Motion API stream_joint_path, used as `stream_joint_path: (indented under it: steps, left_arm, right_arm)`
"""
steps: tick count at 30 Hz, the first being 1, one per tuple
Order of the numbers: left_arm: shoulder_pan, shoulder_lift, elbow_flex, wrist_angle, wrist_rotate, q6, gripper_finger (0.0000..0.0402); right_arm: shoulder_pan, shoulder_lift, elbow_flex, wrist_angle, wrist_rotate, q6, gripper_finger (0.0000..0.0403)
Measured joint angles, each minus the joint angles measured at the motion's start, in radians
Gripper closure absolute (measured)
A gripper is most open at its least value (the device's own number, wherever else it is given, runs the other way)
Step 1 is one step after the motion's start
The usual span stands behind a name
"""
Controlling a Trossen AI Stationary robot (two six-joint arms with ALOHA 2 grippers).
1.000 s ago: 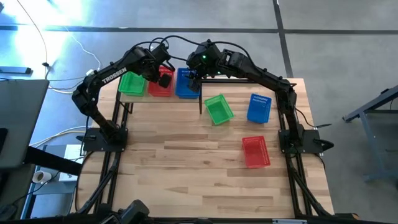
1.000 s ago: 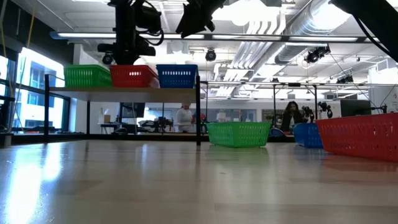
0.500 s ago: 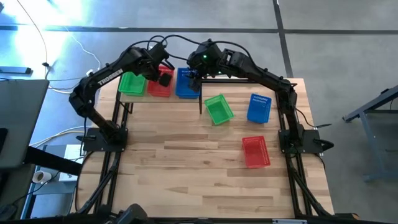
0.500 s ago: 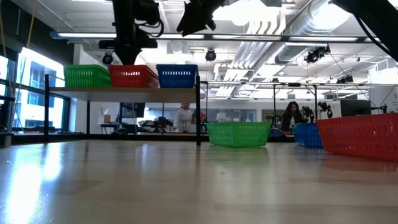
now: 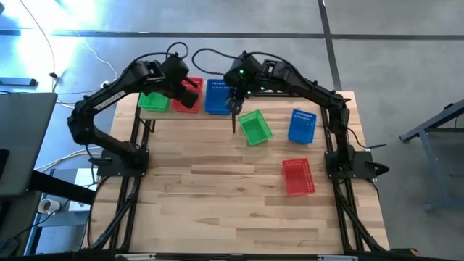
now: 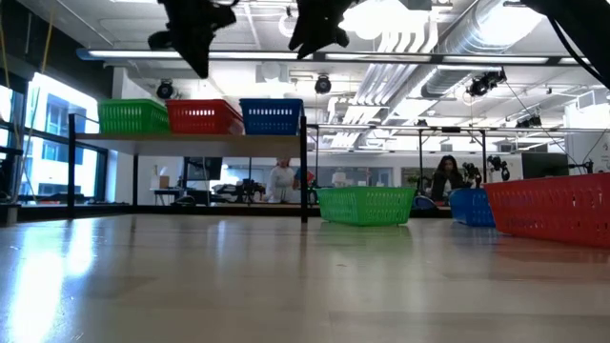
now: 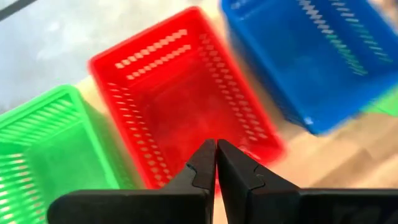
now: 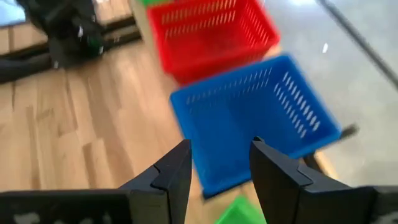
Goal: Stack baskets on shelf by color
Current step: Stack the green basket on top of the red baskets on the shelf
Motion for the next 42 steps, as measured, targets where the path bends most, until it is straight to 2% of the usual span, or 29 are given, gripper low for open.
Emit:
stream_joint_path:
  steps: [3,7,10,15,19,28,32,36,42]
  left_arm:
    - [-0.057,-0.035,0.0,0.0,0.014,0.016,0.0394]
    - [-0.135,-0.073,0.0,-0.006,0.082,0.052,0.0394]
    - [-0.196,-0.102,0.0,-0.01,0.113,0.056,0.0394]
    - [-0.298,-0.147,0.0,-0.017,0.116,0.048,0.0394]
    - [-0.37,-0.171,0.0,-0.017,0.116,0.035,0.0394]
    - [-0.478,-0.185,0.0,-0.017,0.112,0.029,0.0394]
    - [-0.496,-0.185,0.0,-0.016,0.111,0.038,0.0394]
    - [-0.498,-0.185,0.0,-0.016,0.109,0.038,0.0394]
    - [-0.498,-0.184,0.0,-0.016,0.083,0.041,0.0394]
  right_arm:
    - [0.011,0.0,-0.001,-0.053,0.012,0.041,0.0257]
    - [0.023,0.0,-0.001,-0.111,0.02,0.109,0.0257]
    - [0.037,0.0,-0.001,-0.18,0.072,0.144,0.0257]
    - [0.063,0.0,-0.001,-0.316,0.19,0.213,0.0257]
    - [0.07,0.0,-0.001,-0.397,0.24,0.271,0.0257]
    - [0.072,-0.001,-0.016,-0.431,0.309,0.293,0.0257]
    - [0.073,-0.04,-0.105,-0.432,0.341,0.297,0.0257]
    - [0.055,-0.118,-0.254,-0.426,0.364,0.352,0.0257]
    - [0.008,-0.238,-0.5,-0.272,0.292,0.397,0.0257]
